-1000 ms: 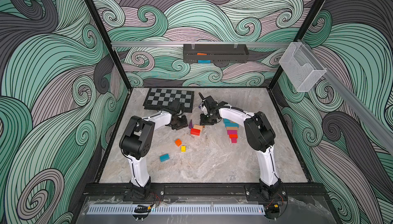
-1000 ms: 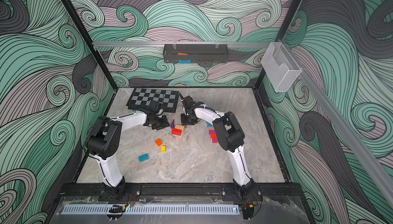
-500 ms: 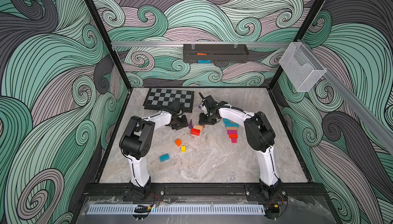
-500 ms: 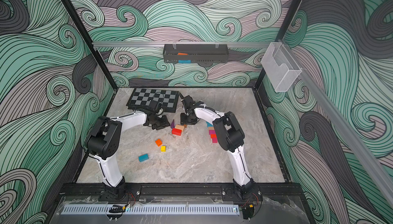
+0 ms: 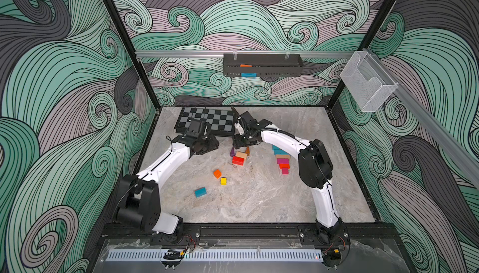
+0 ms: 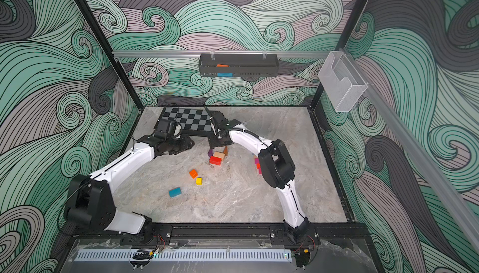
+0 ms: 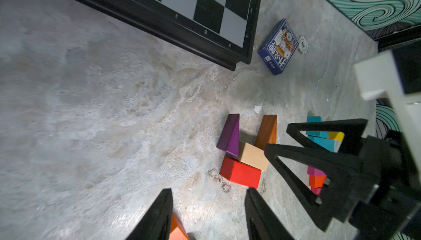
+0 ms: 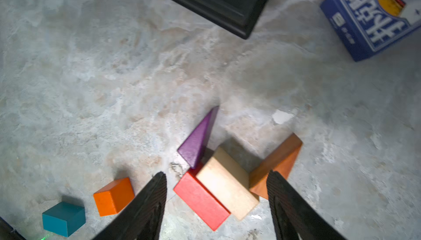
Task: Assemble a carrot with building blocks
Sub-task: Pick up the building block from the center of the board.
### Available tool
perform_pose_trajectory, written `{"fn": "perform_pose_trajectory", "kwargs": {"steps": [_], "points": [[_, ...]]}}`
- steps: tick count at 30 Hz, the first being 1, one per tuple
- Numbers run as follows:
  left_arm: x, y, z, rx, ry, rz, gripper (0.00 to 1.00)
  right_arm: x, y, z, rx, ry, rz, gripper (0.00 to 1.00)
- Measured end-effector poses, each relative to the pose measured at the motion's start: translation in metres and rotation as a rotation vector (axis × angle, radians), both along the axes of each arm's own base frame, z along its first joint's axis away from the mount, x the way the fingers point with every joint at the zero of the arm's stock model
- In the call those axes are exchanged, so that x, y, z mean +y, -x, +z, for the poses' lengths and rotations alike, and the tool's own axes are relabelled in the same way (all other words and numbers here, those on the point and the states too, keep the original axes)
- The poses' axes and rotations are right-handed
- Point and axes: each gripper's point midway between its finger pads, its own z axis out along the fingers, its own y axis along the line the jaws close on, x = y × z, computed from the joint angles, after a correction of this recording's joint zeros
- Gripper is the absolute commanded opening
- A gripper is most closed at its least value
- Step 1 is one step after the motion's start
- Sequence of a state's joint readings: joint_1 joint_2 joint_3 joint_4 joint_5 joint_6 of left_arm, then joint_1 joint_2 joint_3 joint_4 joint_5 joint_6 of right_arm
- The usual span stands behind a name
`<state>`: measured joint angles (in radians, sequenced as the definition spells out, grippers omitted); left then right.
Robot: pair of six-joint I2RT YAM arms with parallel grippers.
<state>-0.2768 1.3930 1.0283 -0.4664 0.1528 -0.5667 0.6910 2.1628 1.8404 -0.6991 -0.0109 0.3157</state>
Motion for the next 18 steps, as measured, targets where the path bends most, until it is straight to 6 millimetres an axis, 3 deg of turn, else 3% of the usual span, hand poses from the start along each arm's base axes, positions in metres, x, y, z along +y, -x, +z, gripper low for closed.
{"fn": "perform_pose_trajectory", "kwargs": {"steps": [5, 12, 18], "points": [[0.010, 0.024, 0.020, -0.032, 0.005, 0.009, 0.53, 0.023, 0.002, -0.012, -0.031, 0.044, 0.080, 0.72], [0.017, 0.050, 0.003, 0.028, -0.011, 0.009, 0.53, 0.012, 0.007, -0.062, 0.020, 0.171, 0.106, 0.70], [0.019, 0.055, -0.001, 0.043, -0.016, 0.011, 0.53, 0.013, 0.007, -0.070, 0.028, 0.186, 0.119, 0.64]]}}
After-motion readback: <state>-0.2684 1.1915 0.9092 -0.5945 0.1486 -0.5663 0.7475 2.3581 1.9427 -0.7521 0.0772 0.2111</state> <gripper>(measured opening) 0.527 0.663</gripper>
